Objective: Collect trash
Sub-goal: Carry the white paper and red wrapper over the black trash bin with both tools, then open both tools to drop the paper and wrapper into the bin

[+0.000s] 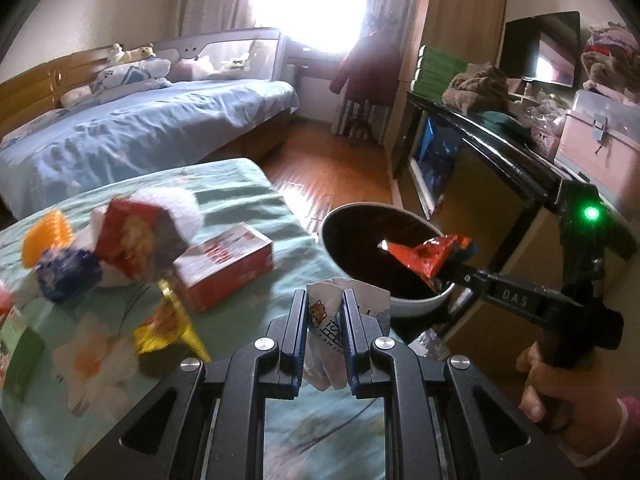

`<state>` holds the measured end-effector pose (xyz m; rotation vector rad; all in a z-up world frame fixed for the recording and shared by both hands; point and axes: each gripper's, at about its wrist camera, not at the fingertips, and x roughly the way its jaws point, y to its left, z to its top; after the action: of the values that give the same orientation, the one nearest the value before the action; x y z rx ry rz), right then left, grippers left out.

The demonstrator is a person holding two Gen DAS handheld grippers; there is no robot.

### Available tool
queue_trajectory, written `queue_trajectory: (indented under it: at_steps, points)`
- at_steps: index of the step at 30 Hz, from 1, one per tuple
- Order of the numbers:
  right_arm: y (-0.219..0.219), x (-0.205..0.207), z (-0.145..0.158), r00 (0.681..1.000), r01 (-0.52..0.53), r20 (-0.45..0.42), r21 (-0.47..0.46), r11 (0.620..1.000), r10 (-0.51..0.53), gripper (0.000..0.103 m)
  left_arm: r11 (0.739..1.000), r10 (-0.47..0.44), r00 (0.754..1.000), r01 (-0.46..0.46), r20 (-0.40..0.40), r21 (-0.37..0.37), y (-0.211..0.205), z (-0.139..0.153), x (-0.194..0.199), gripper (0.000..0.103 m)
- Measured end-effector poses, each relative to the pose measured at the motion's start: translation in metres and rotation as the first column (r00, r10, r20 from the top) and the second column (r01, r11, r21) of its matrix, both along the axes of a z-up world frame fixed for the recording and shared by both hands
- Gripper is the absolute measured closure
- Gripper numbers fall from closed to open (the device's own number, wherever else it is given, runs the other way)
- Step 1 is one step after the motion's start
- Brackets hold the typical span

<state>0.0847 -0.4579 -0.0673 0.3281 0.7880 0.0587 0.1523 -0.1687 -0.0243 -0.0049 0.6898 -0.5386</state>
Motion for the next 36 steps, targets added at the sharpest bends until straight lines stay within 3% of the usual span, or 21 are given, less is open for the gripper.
queue_trajectory:
  at_steps: [16, 36]
  points:
    - [-0.037, 0.024, -0.009, 0.998, 0.027, -0.055, -0.068, 0.997, -0.031, 0.103, 0.999, -0.015, 1.0, 0.015, 0.008, 0.052, -0.069, -0.007, 0.046, 0.088]
    - [-0.062, 0.054, -0.018, 0.991, 0.022, -0.127, -0.089, 0.996, -0.033, 0.098, 0.995, -0.024, 0.997, 0.03, -0.067, 0.09, -0.126, -0.026, 0.104, 0.087]
